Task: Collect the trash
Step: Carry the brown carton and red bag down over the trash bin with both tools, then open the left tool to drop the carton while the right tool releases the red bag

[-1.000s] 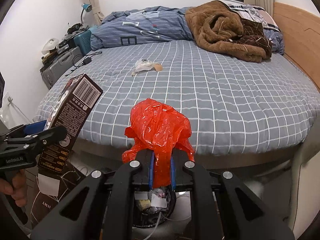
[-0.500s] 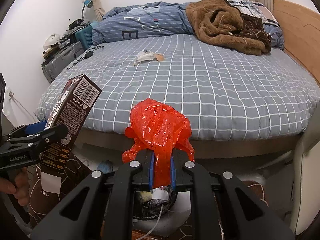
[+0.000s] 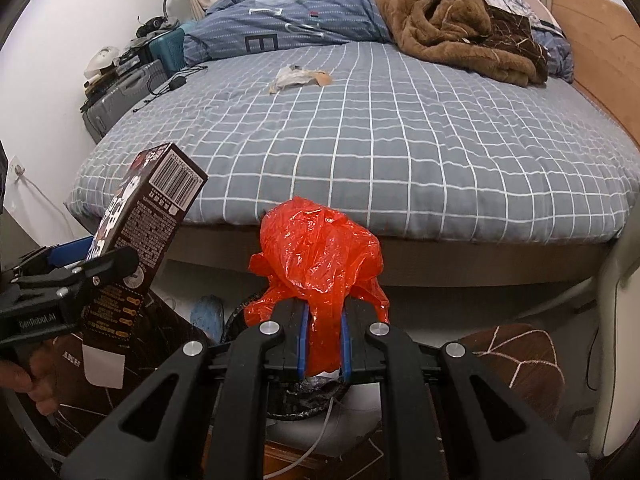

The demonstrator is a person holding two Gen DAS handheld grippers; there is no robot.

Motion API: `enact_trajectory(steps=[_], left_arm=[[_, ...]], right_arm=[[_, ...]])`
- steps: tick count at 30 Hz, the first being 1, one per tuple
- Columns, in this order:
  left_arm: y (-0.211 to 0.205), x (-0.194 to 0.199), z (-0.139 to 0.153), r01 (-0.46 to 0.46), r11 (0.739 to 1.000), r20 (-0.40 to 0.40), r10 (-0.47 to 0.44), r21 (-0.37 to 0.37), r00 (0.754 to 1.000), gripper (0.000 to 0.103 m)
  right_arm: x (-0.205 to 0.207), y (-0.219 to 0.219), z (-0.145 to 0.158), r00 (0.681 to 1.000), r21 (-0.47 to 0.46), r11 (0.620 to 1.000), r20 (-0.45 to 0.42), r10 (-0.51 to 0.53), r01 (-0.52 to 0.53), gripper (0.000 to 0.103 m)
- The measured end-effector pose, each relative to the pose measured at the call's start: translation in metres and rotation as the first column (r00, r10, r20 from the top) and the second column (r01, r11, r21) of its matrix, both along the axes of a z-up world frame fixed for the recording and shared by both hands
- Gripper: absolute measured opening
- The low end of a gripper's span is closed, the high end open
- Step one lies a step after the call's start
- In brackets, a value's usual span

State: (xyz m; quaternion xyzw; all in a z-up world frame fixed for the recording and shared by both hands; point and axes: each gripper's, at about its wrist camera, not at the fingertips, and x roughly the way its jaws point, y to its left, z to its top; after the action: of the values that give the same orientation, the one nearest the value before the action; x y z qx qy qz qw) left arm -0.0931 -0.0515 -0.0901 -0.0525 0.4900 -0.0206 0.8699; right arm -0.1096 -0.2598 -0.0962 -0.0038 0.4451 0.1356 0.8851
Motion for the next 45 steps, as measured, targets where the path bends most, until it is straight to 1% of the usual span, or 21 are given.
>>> enact_trajectory(steps=[3,10,14,23,28,33,35,37,41,45], left_arm=[[-0.001,0.001,-0.008,0.004,1.0,-0.025,-0.004,0.0,1.0,0.092],[0.005,-0.001,-0.043,-0.007,1.0,-0.075,0.007,0.003,0.997,0.092],[0.005,0.001,-0.06,-0.005,1.0,-0.101,0.007,0.015,0.995,0.092],[-0.006,0.004,-0.089,0.013,1.0,-0.143,-0.011,0.017,0.99,0.093],[-0.012,0.01,-0.105,0.03,0.999,-0.172,-0.026,0.02,0.985,0.093],[-0.02,0.011,-0.111,0.053,0.999,-0.172,-0.05,0.008,0.984,0.095],[-0.021,0.012,-0.113,0.052,0.998,-0.164,-0.048,0.019,0.985,0.097],[-0.023,0.013,-0.116,0.056,0.997,-0.16,-0.048,0.047,0.986,0.097],[-0.017,0.014,-0.124,0.048,0.998,-0.176,-0.041,0.039,0.983,0.097],[-0.003,0.013,-0.128,0.031,0.999,-0.168,-0.025,0.036,0.985,0.097]], right_arm=[[-0.001,0.001,-0.009,1.0,0.005,1.0,-0.014,-0.003,0.003,0.011],[0.001,0.009,-0.041,0.998,-0.017,1.0,-0.06,0.005,-0.006,0.011],[0.007,0.009,-0.059,0.995,-0.011,1.0,-0.096,-0.003,0.002,0.011],[0.013,0.003,-0.078,0.992,-0.019,1.0,-0.129,-0.02,0.017,0.011],[0.012,-0.003,-0.083,0.99,-0.015,0.999,-0.138,-0.039,0.037,0.011],[0.013,-0.008,-0.084,0.988,-0.006,0.999,-0.144,-0.05,0.049,0.011],[0.012,-0.008,-0.085,0.988,-0.006,0.999,-0.146,-0.049,0.048,0.011],[0.012,-0.007,-0.085,0.988,-0.007,0.999,-0.147,-0.048,0.047,0.011],[0.014,-0.002,-0.088,0.988,-0.014,0.999,-0.152,-0.039,0.037,0.011],[0.019,0.009,-0.093,0.987,-0.023,1.0,-0.163,-0.016,0.012,0.011]])
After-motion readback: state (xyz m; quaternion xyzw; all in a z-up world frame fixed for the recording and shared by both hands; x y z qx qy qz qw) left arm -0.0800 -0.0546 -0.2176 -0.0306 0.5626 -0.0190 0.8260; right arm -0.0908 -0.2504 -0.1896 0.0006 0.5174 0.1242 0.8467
